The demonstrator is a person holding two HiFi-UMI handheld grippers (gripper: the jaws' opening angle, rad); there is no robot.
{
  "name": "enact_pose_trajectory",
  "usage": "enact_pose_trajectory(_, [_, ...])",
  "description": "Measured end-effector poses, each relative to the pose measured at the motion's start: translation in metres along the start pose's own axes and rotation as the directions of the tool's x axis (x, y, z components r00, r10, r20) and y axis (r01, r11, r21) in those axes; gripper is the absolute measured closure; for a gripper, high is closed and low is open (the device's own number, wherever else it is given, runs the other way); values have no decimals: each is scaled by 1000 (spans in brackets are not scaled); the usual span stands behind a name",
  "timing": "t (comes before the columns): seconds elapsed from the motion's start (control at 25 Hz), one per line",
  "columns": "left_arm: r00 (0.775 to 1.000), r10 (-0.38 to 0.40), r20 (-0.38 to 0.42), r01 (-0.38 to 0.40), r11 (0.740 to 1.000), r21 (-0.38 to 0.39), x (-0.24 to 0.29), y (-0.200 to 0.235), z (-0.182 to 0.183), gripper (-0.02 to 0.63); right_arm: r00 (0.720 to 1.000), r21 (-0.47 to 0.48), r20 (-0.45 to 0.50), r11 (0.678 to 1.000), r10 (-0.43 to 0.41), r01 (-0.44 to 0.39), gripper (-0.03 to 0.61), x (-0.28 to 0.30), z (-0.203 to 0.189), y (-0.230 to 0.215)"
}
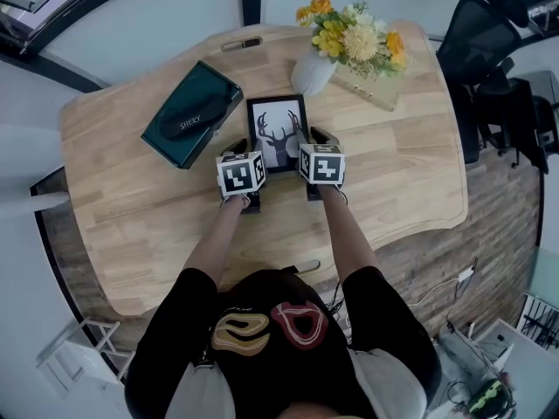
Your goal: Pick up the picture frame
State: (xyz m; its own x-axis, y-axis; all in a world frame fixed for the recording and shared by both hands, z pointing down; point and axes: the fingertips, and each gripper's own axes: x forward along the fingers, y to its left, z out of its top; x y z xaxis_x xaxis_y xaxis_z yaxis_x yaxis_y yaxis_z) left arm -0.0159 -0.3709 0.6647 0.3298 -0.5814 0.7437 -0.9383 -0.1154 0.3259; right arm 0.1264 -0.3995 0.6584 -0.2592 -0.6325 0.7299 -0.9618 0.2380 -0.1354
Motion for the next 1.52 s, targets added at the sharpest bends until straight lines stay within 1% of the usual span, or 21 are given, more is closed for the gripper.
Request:
enact_pose_trajectory(0.24, [999, 29, -15, -29, 1000, 4, 2, 0, 1, 482, 1000, 37, -8, 999, 10, -10, 449, 3, 2, -1])
enact_pose_trajectory(0.4, [1000, 19, -12, -20, 999, -35, 3, 3, 1, 485, 999, 79, -6, 996, 38, -38, 453, 4, 1, -1])
enact_pose_trajectory(0.56, [1000, 22, -1, -22, 999, -41, 3, 3, 3, 494, 1000, 56, -10, 998, 25, -25, 454, 4, -1, 1])
enact_pose_trajectory(0.6, [1000, 21, -2, -21, 999, -40, 3, 1, 3, 495, 1000, 50, -15, 999, 22, -22, 466, 4, -1, 2])
enact_pose_trajectory(0.64, [1000, 15, -6, -15, 999, -45, 4, 0, 2, 504, 1000, 50, -20, 999, 19, -18, 483, 4, -2, 2])
enact_pose_trajectory(0.68, [1000, 6, -12, -7, 999, -53, 5, -1, 1, 522, 1000, 54, -25, 998, 14, -13, 483, 5, -2, 2])
enact_pose_trajectory(0.8, [1000, -10, -27, 9, 998, -56, 6, -1, 0, 522, 1000, 53, -28, 999, 5, -4, 485, 4, -2, 2])
enact_pose_trajectory(0.88, [1000, -1, -28, 0, 998, -56, 6, -1, 1, 523, 1000, 42, -30, 999, 1, 0, 485, 5, -1, 2])
enact_pose_trajectory(1.04, [999, 31, -22, -32, 998, -60, 6, 0, 0, 528, 999, 56, -44, 998, 5, -2, 488, 5, -1, 4])
enact_pose_trajectory(1.24, [999, 40, -25, -41, 997, -70, 5, 0, 1, 534, 998, 35, -48, 999, -37, 38, 494, 5, -1, 2])
enact_pose_trajectory(1.52, [998, 50, -38, -53, 996, -72, 2, 2, -2, 537, 997, 47, -55, 997, -53, 56, 503, 2, -5, 4])
